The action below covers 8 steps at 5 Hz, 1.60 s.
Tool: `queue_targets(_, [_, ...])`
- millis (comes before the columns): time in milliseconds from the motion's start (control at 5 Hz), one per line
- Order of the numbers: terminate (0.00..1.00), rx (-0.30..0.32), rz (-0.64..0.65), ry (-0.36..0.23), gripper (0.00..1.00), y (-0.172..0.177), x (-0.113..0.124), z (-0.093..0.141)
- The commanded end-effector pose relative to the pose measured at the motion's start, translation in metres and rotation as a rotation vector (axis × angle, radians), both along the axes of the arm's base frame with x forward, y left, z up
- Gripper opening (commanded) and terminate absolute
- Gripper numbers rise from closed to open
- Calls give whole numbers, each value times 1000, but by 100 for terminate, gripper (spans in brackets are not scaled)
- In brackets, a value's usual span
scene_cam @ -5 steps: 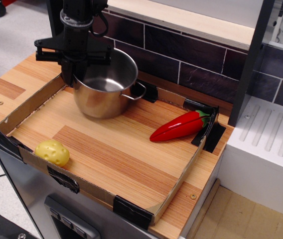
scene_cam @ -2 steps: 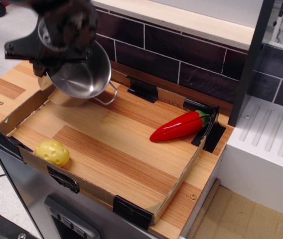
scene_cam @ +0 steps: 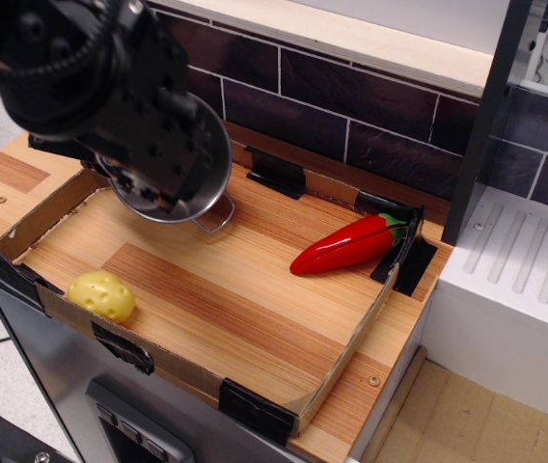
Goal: Topple metal pot
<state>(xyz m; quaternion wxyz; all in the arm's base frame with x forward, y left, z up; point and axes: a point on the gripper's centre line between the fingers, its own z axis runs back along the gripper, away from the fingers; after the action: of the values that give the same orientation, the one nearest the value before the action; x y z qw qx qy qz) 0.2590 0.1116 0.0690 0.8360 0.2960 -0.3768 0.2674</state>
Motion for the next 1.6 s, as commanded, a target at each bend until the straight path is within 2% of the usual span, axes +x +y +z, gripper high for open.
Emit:
queue_targets(0, [0,-9,44,47,100,1,3,2])
queue_targets(200, [0,-63,86,135,100,0,0,6])
queue_targets(400, [0,-158,124,221,100,-7,-6,7])
queue_targets(800, [0,-248,97,321,100,-56,-45,25])
queue_targets(1000, [0,-361,73,398,100,-67,-51,31])
queue_targets(1200, [0,-534,69,514,100,-73,-45,49])
queue_targets(1400, [0,-585,45,510,100,-74,-44,66])
